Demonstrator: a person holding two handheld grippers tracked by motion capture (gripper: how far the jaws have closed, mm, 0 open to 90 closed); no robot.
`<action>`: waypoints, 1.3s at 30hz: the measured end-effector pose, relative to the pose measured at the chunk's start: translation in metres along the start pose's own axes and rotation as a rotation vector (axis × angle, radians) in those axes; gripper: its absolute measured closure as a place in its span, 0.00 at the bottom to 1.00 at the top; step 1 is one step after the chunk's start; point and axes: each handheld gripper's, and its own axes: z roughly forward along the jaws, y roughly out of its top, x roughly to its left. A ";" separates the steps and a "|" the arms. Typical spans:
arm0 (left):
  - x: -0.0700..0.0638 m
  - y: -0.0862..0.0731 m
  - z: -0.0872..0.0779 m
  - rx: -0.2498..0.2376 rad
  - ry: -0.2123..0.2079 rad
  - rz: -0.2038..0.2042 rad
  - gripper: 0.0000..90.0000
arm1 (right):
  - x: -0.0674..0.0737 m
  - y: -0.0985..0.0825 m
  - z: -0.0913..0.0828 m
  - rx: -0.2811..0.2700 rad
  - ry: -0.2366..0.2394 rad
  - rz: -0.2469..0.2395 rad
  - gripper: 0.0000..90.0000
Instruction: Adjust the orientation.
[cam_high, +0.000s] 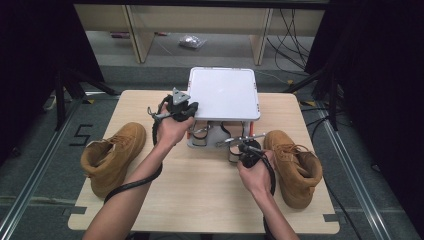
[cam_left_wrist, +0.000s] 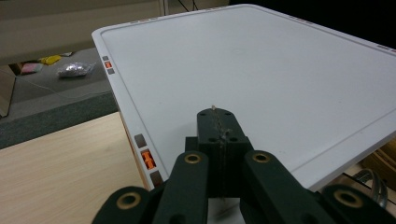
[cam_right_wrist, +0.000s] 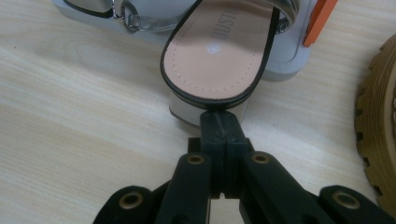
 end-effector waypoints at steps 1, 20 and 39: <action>0.000 0.000 0.000 0.000 0.000 0.000 0.99 | 0.000 0.001 0.000 0.006 0.008 0.006 1.00; 0.000 0.000 0.000 0.000 -0.002 -0.004 0.99 | 0.003 0.008 0.008 -0.008 -0.011 0.016 1.00; 0.000 0.000 0.001 -0.002 -0.003 -0.004 0.99 | 0.001 0.016 0.016 -0.029 -0.030 0.017 1.00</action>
